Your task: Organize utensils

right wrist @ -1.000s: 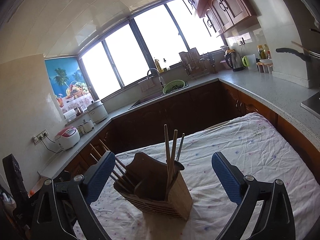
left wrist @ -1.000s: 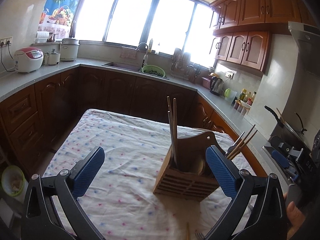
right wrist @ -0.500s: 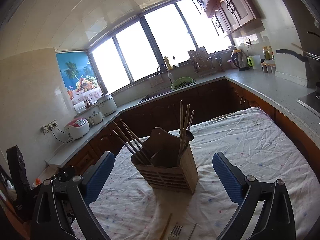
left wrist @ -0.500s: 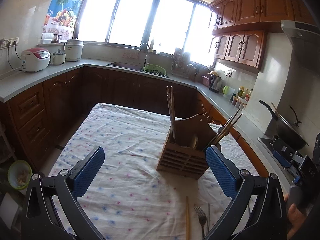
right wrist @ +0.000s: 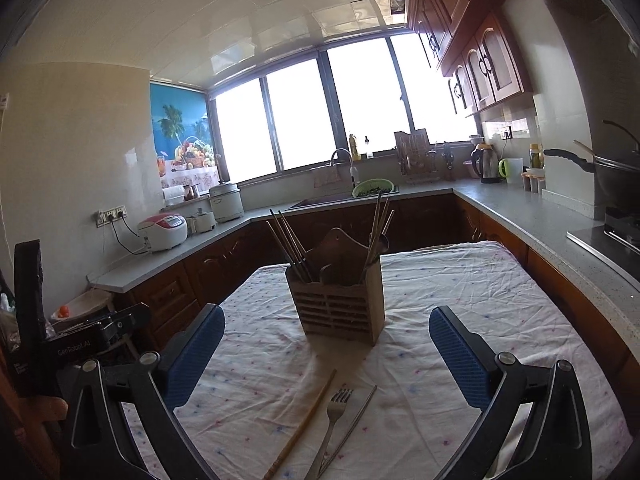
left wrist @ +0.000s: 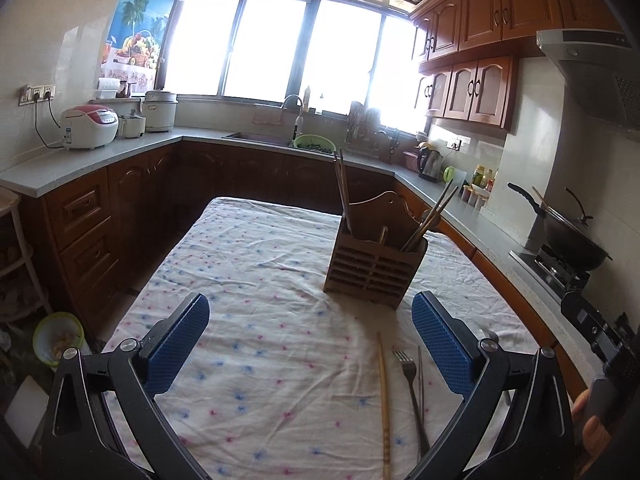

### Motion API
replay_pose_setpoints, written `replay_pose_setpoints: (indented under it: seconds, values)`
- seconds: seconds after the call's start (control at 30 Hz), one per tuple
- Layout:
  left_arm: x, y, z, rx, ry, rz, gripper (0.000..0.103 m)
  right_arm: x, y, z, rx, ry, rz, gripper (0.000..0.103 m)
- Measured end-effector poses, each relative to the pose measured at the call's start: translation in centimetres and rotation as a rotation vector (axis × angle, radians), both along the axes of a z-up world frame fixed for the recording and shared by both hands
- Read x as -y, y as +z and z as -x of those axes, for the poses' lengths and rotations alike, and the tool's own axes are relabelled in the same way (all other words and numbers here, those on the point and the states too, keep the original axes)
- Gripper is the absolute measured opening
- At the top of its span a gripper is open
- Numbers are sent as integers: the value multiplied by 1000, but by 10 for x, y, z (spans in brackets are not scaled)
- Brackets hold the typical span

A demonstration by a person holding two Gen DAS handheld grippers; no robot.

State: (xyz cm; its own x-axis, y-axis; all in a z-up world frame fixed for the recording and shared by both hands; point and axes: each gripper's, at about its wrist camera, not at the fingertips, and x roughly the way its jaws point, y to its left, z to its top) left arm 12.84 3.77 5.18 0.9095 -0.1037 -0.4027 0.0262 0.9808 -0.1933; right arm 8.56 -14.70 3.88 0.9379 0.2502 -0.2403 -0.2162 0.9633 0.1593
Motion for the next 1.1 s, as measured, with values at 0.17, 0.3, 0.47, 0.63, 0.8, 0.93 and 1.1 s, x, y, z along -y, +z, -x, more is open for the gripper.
replay_pose_setpoints:
  seconds: [0.17, 0.3, 0.47, 0.63, 0.8, 0.93, 1.1]
  values:
    - [3, -10, 24, 33, 17, -44, 103, -6, -15, 23, 20, -12, 29, 103]
    - [7, -26, 40, 39, 18, -78, 103, -8, -31, 41, 55, -37, 66, 103]
    - [7, -42, 59, 44, 45, -85, 103, -7, -48, 57, 70, -49, 79, 103]
    - [14, -55, 70, 67, 85, -118, 103, -5, -56, 69, 97, -46, 88, 103]
    - [14, -74, 72, 45, 109, -132, 103, 4, -75, 71, 72, -75, 81, 103]
    - [18, -88, 72, 38, 118, -155, 103, 11, -89, 76, 62, -105, 80, 103]
    - [26, -95, 71, 35, 117, -188, 103, 11, -98, 82, 80, -108, 92, 103]
